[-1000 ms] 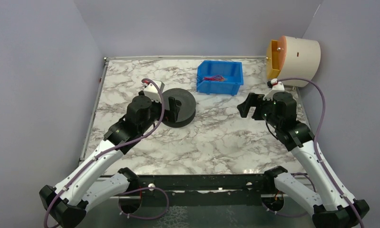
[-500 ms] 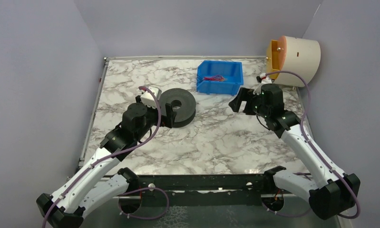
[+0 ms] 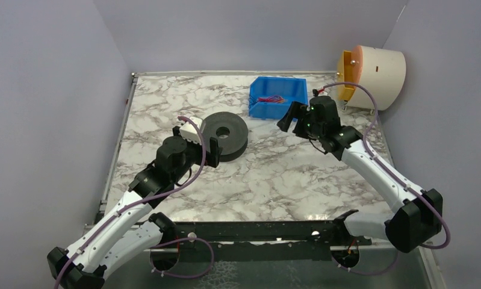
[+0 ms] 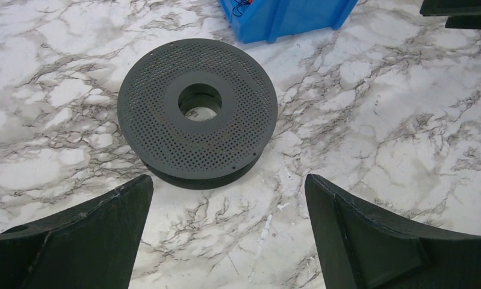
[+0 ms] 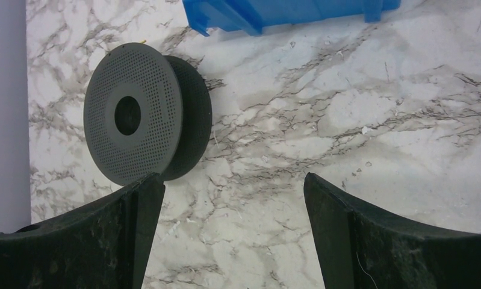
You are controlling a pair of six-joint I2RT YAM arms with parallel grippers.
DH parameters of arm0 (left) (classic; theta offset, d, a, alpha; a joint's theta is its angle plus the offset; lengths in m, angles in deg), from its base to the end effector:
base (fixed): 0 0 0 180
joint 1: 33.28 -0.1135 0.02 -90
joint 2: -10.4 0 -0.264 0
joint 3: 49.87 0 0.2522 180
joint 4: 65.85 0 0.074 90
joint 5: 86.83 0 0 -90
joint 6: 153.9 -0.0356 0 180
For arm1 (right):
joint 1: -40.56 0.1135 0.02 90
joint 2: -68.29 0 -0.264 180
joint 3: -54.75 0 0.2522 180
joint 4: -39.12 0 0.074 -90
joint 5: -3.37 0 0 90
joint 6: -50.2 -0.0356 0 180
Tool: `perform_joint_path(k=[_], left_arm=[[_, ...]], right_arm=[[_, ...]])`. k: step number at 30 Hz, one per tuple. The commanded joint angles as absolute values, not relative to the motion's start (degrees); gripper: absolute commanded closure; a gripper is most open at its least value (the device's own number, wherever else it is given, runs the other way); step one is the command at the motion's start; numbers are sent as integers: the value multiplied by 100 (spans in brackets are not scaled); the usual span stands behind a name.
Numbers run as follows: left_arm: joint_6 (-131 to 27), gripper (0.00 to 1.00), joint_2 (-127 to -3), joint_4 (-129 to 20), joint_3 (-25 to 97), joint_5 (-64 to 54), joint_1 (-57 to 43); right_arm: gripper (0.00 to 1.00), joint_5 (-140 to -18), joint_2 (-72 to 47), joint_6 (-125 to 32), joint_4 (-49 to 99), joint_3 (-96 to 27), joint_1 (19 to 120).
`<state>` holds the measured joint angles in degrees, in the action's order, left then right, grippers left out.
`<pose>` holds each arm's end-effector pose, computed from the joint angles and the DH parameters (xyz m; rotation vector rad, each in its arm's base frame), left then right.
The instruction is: Wrap the cables
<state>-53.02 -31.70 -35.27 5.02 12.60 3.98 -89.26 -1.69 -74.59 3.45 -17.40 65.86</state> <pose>0.1420 -0.1007 0.3130 0.3215 1.8713 -0.4211 0.2475 0.1152 0.3106 0.2098 2.1978 0.5500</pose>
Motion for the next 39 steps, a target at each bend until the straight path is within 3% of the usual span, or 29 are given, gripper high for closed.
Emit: perform_joint_path(k=[1,22,39], left_arm=[[-5519,1,-3106,-3735,345,1239,415],[-5722,1,-2894,-3728,309,1469,409],[-5703,1,-2765,-3702,314,1362,409]], right_arm=[[9,-9796,-570,-7934,337,-2221,6903],[10,-11783,-3663,-10577,-1532,-5410,7396],[14,-11782,-5305,-12135,-2375,-7053,7199]])
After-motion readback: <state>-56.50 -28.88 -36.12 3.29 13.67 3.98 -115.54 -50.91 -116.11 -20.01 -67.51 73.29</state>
